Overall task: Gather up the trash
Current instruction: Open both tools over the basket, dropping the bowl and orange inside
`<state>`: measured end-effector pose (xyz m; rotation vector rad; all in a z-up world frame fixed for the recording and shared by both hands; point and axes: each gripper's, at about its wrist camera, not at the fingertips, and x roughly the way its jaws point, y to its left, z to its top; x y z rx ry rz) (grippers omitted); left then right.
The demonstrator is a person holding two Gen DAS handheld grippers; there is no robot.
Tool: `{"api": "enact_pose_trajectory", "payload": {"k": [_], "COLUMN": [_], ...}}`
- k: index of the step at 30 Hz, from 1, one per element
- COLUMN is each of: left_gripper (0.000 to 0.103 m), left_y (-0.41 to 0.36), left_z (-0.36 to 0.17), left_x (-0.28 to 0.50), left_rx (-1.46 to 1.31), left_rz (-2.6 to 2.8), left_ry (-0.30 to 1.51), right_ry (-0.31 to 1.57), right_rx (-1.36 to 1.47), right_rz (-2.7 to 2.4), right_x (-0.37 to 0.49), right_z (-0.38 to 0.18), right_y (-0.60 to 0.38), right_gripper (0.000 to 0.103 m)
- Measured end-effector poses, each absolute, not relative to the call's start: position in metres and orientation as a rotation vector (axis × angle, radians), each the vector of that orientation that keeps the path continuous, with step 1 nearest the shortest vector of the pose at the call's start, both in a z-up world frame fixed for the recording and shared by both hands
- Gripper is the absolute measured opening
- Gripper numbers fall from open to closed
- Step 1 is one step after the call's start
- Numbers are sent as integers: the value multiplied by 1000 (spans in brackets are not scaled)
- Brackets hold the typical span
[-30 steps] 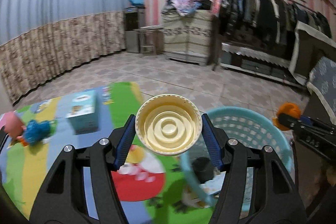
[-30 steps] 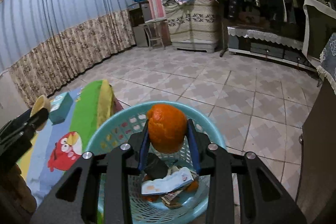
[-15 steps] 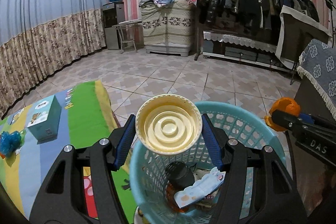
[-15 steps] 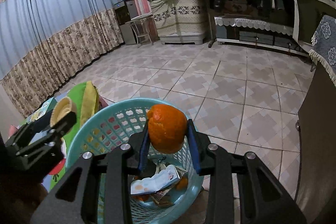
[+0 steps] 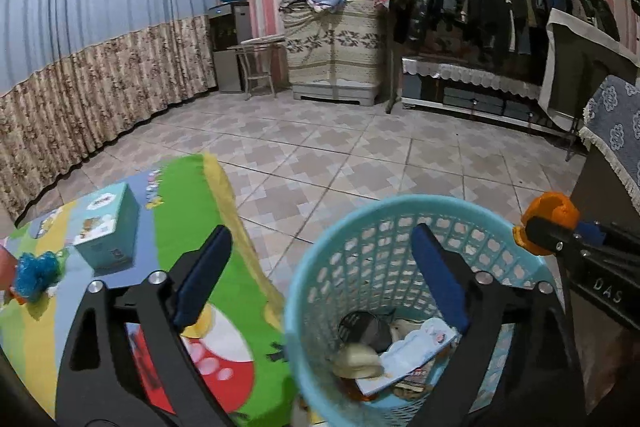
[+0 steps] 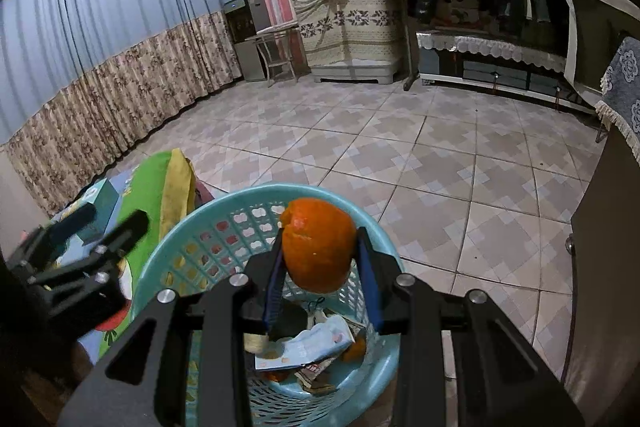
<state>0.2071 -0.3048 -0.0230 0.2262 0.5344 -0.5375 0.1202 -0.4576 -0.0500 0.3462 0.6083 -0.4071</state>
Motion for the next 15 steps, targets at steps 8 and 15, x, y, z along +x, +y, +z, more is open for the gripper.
{"api": "enact_pose_trajectory", "payload": {"k": [8,15], "left_gripper": [97,97], "left_y": [-266,-242], "left_z": [-3,0], "left_x": [212,213], "left_rx": [184,150], "left_rz": [-468,-425], "left_ry": [504,501], "right_ry": [613,635], "right_rx": [347,314], "right_rz": [-391,-356], "right_x": [128,146], "right_z": [-50,-51], "right_y": [-449,-433], "right_gripper": [34,34]}}
